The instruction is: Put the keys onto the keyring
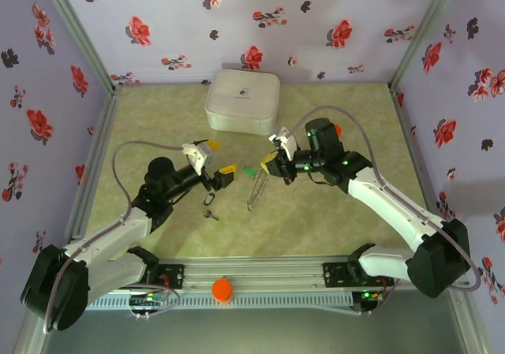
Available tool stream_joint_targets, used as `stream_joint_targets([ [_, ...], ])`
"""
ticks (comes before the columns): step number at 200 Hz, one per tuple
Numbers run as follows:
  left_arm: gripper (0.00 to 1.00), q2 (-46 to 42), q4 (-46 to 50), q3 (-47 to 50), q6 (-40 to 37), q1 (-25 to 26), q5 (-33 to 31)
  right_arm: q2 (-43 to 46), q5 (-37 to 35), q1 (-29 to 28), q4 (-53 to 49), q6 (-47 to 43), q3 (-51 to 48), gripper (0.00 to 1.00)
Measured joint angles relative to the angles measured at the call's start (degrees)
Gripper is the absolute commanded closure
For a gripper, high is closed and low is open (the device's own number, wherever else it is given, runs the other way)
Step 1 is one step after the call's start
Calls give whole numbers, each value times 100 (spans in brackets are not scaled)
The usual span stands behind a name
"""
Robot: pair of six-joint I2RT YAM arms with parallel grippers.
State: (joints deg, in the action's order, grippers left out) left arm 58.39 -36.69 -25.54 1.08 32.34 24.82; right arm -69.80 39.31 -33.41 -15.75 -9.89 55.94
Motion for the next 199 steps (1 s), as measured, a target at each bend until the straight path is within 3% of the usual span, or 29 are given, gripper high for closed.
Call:
stream_joint_targets([
  [30, 18, 0, -109, 0, 11, 7, 437, 37, 216, -46, -68, -411, 0, 100],
  [125, 80, 844, -70, -376, 442, 173, 2251, 37, 638, -249, 184, -713, -44, 100],
  [161, 79, 861, -103, -376, 476, 190, 2402, 24, 634, -251, 393, -756, -74, 100],
  [177, 55, 833, -98, -372, 470, 192, 2376, -4, 608, -251, 391, -774, -74, 100],
  [199, 45, 636, 210, -365, 127, 304, 2004, -20, 590, -271, 393, -774, -83, 100],
])
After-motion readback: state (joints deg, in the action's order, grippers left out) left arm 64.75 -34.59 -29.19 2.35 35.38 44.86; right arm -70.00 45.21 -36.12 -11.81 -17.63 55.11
